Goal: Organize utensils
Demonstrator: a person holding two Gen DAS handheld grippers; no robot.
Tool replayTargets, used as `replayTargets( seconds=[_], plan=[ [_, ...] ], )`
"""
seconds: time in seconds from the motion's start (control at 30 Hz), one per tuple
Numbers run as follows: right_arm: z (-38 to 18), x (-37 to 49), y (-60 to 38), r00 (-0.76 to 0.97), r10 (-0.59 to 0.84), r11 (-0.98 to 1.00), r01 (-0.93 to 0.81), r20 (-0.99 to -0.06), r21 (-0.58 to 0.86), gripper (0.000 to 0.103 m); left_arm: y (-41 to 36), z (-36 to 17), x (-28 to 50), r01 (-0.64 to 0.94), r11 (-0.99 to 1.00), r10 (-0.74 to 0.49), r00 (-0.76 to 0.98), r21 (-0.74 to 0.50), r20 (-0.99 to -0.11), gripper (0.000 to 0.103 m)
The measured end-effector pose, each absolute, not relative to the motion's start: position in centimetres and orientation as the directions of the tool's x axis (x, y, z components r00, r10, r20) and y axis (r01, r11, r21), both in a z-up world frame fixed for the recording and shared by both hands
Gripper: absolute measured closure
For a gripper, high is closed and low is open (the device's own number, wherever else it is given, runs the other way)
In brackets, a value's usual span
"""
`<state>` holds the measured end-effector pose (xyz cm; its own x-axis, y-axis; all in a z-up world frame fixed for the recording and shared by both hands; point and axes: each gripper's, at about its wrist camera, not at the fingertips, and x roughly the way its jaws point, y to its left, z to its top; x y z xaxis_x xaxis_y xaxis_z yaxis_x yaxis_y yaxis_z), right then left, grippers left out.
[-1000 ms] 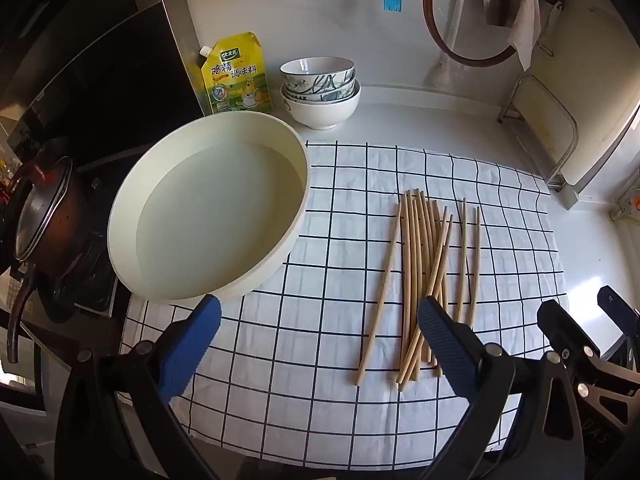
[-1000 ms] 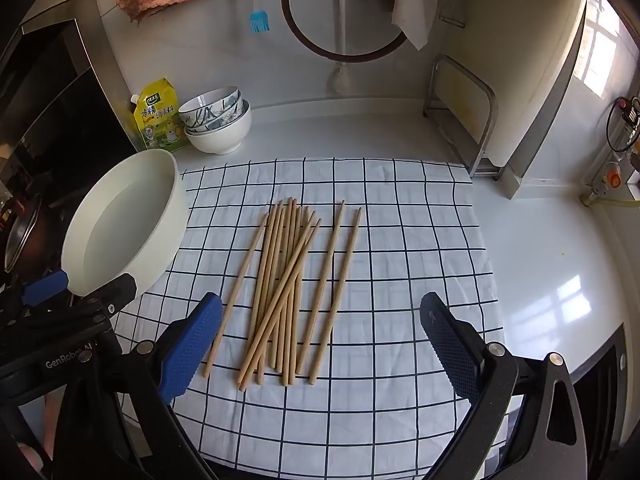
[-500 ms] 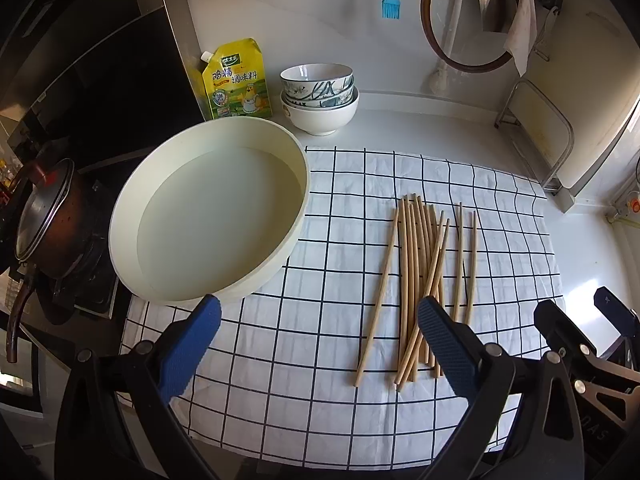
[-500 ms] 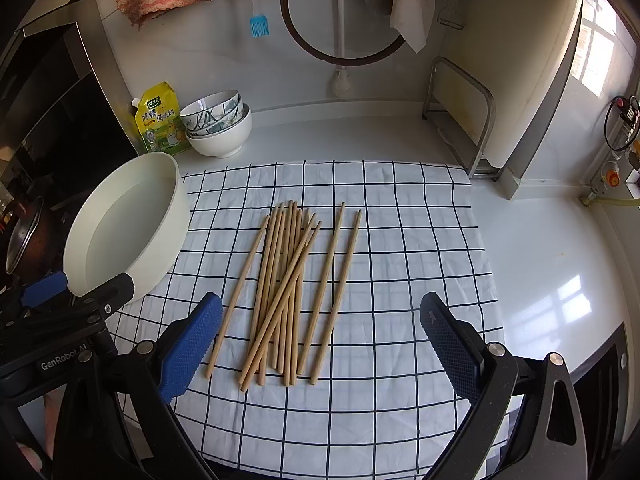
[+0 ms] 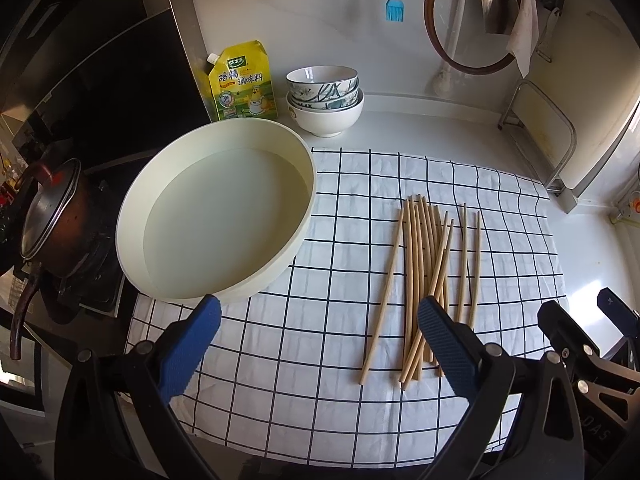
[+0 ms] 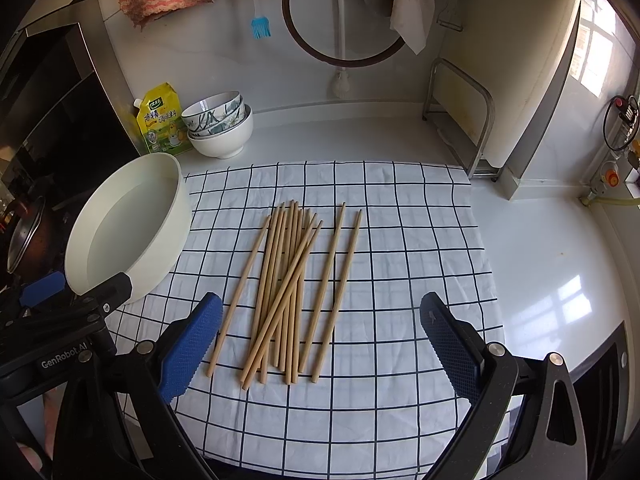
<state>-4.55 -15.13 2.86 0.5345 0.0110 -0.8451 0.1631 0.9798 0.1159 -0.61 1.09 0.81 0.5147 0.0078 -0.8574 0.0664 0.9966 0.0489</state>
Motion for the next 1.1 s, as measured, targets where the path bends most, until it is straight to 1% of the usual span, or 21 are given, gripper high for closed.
replayTargets(
  seconds=[1.1],
  plan=[
    [3.07,-4.52,-15.24,0.542,0.007,0.981,0.160,-0.840,0.112,0.009,1.34,0.95,-0.43,0.065,0.997,0.009,0.520,0.050,-0.854,0.006]
  ],
)
